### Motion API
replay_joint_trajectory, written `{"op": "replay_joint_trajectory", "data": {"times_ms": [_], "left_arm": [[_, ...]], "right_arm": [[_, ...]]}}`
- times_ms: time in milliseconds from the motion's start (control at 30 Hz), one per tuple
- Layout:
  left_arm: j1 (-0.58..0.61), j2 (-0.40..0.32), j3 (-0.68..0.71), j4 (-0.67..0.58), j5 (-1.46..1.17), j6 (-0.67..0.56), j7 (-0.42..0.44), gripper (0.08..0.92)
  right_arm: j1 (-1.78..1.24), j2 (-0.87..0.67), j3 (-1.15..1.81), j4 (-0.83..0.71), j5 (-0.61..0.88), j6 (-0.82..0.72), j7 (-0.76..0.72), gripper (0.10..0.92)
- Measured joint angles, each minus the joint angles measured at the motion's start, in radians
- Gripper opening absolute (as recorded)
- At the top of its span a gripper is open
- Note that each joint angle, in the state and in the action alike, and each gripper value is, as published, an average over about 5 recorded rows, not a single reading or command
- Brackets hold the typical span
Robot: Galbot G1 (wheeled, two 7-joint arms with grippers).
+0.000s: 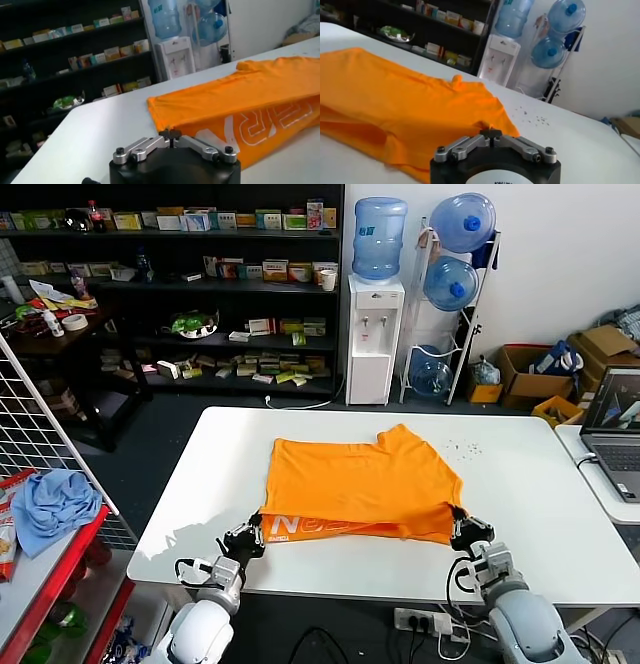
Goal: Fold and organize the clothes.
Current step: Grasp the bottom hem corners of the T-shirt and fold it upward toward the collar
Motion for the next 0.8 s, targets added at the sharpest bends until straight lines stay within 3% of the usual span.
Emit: {"op": "replay_joint_trajectory", "data": {"times_ms": [133,233,800], "left_arm": [[-0.028,-0.001,0.008,0.027,0.004,-0.001,0.005,0.092],[-0.039,0.0,0.01,0.037,0.005,-0.006,0.01,0.128],[0.032,0.022,-0.014,-0.059,-0.13,0.021,-0.007,0.616]], "right_arm": [[0.038,0.007,-0.02,-0.035,0.006,-0.006,0.0,0.15],[0.052,0.011,-0.026,-0.048,0.015,-0.016,0.0,0.224],[-0.044,-0.027,0.048,0.045,0.098,-0.128,-0.018,0.71]]}}
